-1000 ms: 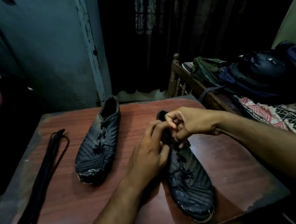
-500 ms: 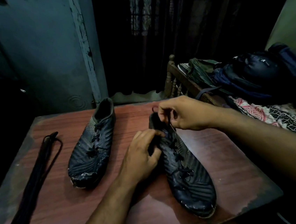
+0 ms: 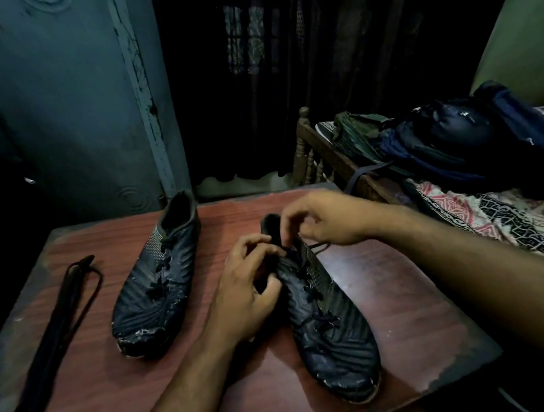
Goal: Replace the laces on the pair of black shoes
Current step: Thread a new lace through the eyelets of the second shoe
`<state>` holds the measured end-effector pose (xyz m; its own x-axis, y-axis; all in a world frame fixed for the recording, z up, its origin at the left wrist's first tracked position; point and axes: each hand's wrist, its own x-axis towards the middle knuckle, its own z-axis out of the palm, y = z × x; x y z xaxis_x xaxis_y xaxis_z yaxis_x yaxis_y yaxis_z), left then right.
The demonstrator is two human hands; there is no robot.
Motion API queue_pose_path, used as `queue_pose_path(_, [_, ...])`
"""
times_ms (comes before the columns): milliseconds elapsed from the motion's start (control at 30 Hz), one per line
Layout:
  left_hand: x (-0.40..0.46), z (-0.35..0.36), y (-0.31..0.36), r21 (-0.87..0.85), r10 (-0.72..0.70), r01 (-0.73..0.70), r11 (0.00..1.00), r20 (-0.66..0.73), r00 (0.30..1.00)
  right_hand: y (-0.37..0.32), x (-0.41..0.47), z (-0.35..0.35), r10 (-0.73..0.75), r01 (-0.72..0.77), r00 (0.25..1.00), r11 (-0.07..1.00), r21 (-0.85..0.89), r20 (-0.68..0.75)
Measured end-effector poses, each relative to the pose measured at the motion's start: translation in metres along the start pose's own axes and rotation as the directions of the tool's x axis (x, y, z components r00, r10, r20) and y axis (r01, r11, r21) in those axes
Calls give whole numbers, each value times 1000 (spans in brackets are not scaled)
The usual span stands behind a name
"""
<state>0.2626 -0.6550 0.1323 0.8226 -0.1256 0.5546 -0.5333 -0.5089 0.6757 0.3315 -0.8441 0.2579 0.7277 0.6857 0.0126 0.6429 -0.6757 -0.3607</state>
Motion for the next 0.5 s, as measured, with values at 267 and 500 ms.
queue_pose_path(267, [4, 2, -7, 14, -72, 71, 997, 101, 992, 71, -34, 61, 244, -247, 966, 969, 14, 86])
queue_pose_path(500, [0, 5, 2, 86, -48, 37, 996, 127, 991, 58, -23, 55, 274, -252, 900, 962, 108, -339])
